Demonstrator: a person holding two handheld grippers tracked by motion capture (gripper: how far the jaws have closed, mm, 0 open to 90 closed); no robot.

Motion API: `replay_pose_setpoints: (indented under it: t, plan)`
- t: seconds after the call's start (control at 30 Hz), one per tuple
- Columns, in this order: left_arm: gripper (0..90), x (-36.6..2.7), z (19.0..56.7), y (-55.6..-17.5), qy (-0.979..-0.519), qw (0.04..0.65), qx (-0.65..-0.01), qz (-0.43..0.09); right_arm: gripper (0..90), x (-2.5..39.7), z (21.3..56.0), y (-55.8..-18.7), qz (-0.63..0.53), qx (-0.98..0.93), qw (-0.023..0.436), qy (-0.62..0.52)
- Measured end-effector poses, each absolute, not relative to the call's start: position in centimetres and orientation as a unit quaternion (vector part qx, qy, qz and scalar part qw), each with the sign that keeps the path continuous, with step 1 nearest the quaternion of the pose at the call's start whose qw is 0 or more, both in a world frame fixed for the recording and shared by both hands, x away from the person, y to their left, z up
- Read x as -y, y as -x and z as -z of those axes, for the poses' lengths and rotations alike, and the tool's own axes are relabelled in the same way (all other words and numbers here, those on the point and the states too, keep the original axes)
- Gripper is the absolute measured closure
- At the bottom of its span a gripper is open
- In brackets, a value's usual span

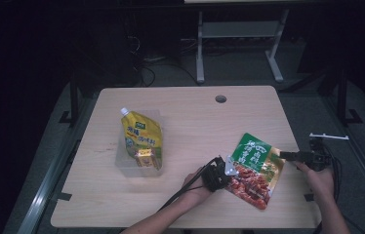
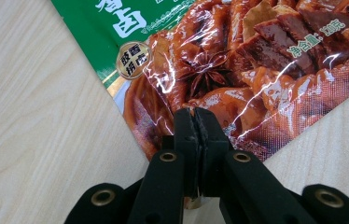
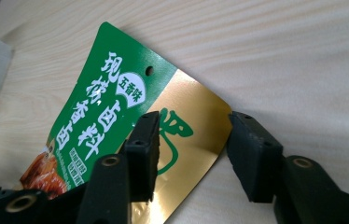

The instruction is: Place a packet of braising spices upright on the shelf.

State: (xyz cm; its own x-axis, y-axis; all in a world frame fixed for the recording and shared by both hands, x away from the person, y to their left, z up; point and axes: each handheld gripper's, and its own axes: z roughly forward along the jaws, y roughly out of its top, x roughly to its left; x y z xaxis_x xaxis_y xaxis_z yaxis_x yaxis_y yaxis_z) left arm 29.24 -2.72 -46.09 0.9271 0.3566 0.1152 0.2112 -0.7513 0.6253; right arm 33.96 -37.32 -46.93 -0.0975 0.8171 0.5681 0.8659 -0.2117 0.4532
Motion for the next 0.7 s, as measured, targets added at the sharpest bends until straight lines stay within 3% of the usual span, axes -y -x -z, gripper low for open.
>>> replay_pose_setpoints:
  t: [0.17,0.7]
  plan:
    - [88.0,2.75,46.10,-29.24,-0.928,0.319,-0.153,-0.116,55.8,37.64,47.28,-33.69,0.415,0.615,0.057,0.668]
    - [83.7,2.64,46.11,-29.35,-0.926,0.321,-0.163,-0.116,62.9,37.90,47.71,-33.19,0.420,0.620,0.082,0.657]
